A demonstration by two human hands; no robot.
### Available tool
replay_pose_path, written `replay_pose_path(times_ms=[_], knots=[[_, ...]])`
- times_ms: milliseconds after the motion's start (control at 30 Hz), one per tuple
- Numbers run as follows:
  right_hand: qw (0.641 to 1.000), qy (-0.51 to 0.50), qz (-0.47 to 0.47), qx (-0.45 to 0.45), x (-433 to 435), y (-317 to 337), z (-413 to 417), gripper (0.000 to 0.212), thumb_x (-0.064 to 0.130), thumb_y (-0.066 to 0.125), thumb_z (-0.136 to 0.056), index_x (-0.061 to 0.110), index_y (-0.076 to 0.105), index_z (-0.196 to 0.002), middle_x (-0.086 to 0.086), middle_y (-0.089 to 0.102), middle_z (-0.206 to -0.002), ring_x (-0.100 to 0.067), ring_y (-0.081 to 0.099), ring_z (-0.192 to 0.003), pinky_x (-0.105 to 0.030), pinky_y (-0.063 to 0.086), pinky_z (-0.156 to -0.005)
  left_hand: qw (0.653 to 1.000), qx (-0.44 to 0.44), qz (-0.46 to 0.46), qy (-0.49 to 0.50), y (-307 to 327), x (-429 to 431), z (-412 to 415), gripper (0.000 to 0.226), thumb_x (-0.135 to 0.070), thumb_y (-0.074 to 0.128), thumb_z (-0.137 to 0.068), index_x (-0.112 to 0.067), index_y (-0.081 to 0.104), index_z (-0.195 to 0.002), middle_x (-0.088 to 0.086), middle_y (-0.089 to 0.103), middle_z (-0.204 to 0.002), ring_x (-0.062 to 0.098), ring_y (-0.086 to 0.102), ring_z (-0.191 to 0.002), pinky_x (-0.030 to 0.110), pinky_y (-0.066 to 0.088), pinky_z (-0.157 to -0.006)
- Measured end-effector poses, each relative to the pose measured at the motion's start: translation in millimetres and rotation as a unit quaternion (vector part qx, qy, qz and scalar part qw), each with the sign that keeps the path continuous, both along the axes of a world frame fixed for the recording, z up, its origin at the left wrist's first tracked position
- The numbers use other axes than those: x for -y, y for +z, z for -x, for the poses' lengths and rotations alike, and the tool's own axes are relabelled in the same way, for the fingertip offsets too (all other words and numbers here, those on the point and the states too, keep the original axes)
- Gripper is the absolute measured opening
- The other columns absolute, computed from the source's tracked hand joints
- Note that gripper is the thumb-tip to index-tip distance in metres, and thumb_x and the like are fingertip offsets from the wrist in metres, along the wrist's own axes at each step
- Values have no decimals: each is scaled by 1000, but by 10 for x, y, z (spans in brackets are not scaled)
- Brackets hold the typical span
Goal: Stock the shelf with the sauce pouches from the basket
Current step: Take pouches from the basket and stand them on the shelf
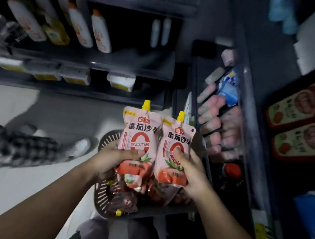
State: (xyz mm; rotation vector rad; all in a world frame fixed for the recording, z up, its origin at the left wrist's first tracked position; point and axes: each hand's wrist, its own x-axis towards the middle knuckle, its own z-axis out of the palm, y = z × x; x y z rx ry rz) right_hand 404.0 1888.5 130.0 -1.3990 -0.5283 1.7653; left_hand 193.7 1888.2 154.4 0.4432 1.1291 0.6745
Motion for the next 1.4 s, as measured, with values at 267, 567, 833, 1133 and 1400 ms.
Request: replay_pose_path(times_ms=[267, 567, 833, 1133, 1400], knots=[[989, -98, -106, 21, 316, 1095, 184, 32, 11, 68, -74, 13, 63, -105, -4, 75, -91, -18, 72, -80, -33, 60, -67, 987, 36, -115, -107, 1031, -117, 109, 16, 0, 65, -76, -8, 64, -90, 8, 75, -75, 19, 72, -62, 27, 57, -52], [912, -300, -259, 105, 1692, 2426, 0, 14, 0, 61, -83, 9, 65, -94, -11, 74, -85, -22, 71, -69, -31, 57, -57, 903, 108, -287, -301, 2288, 475, -414, 73, -28, 93, -34, 0, 67, -96, 18, 74, -82, 25, 72, -63, 31, 57, -52], [908, -298, -262, 135, 1696, 2574, 98, 20, 3, 65, -81, 8, 63, -100, -13, 72, -93, -22, 69, -74, -32, 57, -63, 903, 135, -302, -274, 2349, 411, -366, 89, -39, 95, -21, -3, 69, -99, 18, 73, -94, 25, 73, -74, 30, 58, -56], [832, -410, -288, 238, 2842, 3326, -315, 28, 11, 73, -72, 7, 66, -98, -15, 73, -100, -28, 70, -86, -38, 58, -76, 833, 174, -338, -402, 3110, 1097, -1216, 37, -6, 77, -64, -3, 67, -99, 15, 75, -90, 22, 73, -70, 29, 57, -55], [764, -503, -305, 264, 3647, 3833, -667, 22, 1, 69, -77, 7, 66, -98, -15, 73, -97, -23, 72, -78, -33, 60, -67, 770, 209, -397, -453, 3593, 1682, -2018, 37, -3, 68, -64, -8, 66, -101, 8, 76, -88, 20, 73, -75, 27, 58, -59]])
